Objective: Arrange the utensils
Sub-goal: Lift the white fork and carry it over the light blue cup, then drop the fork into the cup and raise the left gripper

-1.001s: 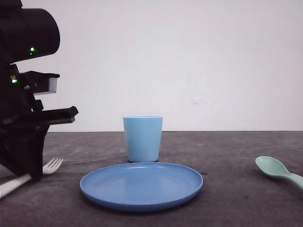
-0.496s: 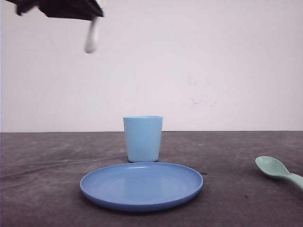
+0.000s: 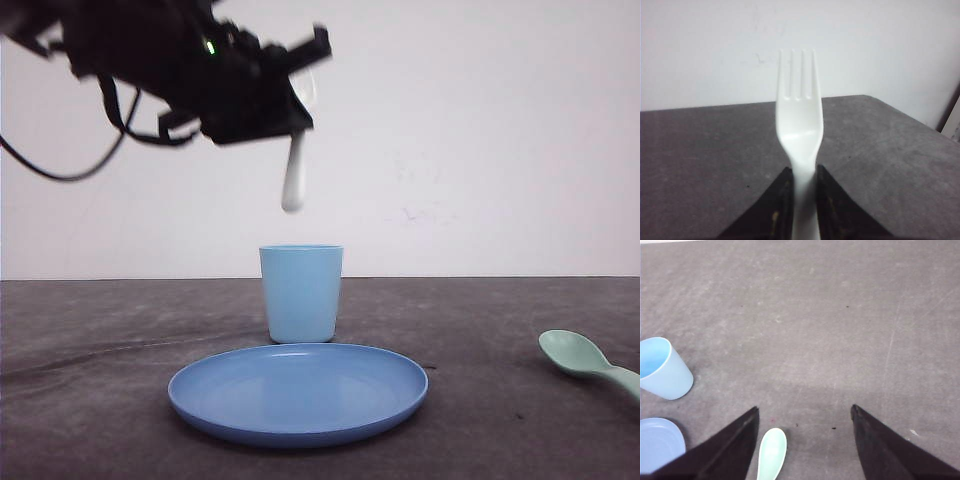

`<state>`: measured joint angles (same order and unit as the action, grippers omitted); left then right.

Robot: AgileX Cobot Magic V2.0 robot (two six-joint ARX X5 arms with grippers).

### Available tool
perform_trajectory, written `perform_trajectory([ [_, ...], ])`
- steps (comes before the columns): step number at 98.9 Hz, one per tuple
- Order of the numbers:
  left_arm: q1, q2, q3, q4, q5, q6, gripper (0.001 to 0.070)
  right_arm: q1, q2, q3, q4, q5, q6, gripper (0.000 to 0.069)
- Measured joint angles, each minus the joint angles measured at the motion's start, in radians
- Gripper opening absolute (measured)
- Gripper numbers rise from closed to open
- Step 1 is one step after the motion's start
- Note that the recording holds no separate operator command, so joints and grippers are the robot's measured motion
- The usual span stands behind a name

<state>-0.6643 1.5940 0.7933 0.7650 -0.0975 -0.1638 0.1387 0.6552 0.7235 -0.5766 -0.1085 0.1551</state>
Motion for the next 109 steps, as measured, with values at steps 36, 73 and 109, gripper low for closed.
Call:
perform_trajectory([
  [36, 0.000, 0.156, 0.000, 0.055, -0.005, -0.005, 0.0040, 0.000, 0.000, 0.000, -0.041, 0.000, -0.025, 0.0364],
  [73, 0.000, 0.153, 0.000, 0.058, -0.007, -0.005, 0.0270, 0.003, 0.000, 0.000, -0.073, 0.000, -0.025, 0.0364],
  [109, 0.000, -0.205, 0.000, -0.317, -0.008, -0.003, 0.0280, 0.117, 0.077, 0.000, -0.171, 0.003, 0.079, 0.0353],
])
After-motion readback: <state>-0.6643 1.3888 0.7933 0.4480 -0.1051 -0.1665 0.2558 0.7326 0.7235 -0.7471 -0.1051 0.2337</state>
